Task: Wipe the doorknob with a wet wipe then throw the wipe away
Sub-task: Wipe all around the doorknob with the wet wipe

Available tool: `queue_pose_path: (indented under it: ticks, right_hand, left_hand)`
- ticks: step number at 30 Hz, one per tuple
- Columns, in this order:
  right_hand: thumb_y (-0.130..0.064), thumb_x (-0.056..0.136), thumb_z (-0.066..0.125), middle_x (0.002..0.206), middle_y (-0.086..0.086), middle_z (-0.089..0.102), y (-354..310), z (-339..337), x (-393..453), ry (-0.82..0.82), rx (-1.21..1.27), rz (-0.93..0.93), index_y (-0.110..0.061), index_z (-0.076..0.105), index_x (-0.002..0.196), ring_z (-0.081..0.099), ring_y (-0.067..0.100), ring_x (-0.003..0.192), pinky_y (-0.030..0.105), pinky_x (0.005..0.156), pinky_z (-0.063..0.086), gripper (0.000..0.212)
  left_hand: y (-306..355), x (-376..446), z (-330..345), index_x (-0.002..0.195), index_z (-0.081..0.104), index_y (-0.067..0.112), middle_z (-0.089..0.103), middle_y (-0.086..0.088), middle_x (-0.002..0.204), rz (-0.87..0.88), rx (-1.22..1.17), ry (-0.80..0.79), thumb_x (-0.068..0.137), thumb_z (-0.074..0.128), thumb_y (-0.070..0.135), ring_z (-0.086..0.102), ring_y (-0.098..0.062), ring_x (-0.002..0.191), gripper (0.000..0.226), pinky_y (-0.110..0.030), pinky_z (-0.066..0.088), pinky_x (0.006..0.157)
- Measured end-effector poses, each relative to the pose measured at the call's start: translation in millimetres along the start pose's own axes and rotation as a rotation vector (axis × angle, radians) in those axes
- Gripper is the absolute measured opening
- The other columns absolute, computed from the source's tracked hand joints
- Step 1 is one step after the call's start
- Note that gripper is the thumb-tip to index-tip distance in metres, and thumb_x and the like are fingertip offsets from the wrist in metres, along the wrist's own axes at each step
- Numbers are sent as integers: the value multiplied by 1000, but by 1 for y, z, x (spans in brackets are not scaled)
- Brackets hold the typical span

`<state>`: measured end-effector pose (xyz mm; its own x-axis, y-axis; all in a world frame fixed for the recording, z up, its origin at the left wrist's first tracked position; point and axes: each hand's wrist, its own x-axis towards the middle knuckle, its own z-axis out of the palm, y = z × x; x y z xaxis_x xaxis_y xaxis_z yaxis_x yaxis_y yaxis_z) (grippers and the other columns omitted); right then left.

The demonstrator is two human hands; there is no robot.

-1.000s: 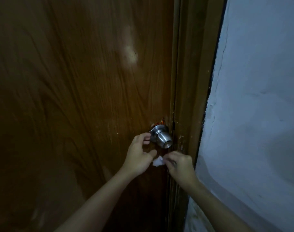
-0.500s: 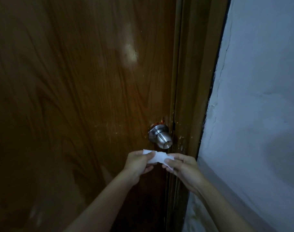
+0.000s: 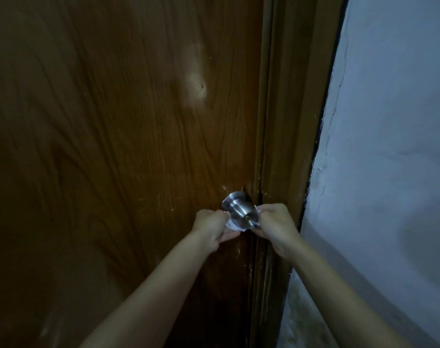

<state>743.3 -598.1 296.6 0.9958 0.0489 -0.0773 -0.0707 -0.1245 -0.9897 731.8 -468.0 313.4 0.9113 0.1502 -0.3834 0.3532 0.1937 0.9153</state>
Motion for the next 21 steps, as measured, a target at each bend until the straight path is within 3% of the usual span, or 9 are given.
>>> queue_pose_path:
  ticks: [3,5,8,10,12,17,21]
  right_hand:
    - [3,85,43,101,27,66,0,-1,3,-72,41,42,9,64,91,65,32,94,44,86,55,22]
    - [1,84,44,93,26,67,-6,-3,6,-32,-79,-51,8,64,87,65,34,85,44,82,56,21]
    - [-2,85,45,73,19,63,-20,1,-3,23,-334,-266,5,65,84,58,27,64,25,57,48,21]
    - [-6,87,46,79,18,67,-21,6,-13,-1,-372,-361,1,65,89,62,27,72,30,61,50,21]
    - [-11,88,47,82,15,68,-13,9,-20,-21,-333,-358,-5,66,91,64,24,76,31,65,49,20]
    - [-8,80,58,87,22,69,5,7,-12,-56,-85,-114,-11,70,80,63,26,77,38,72,48,13]
    - [-8,82,58,83,12,71,-4,4,-9,45,-264,-260,-12,68,83,66,22,78,39,72,55,12]
  left_hand:
    - [8,-1,-2,84,55,4,64,-13,78,65,70,15,91,47,3,65,-19,70,11,-28,57,59]
    - [9,-3,0,93,54,2,65,-13,81,60,84,-7,92,45,3,66,-19,72,10,-28,57,62]
    - [7,-6,3,111,51,-2,66,-19,92,-25,38,-54,93,40,3,66,-20,75,21,-29,57,65]
    - [7,-6,1,114,49,-4,66,-23,101,-73,-10,-61,94,37,4,67,-21,73,25,-31,59,62]
    - [10,-6,-3,110,51,-7,67,-21,93,-58,34,-40,94,37,3,68,-21,69,23,-29,59,57]
    - [30,-10,-8,78,55,-1,63,-14,67,98,148,37,92,37,-1,64,-16,50,23,-23,56,46]
    - [25,-13,-4,103,55,-6,65,-15,78,65,150,-48,92,39,3,66,-18,65,21,-25,58,55]
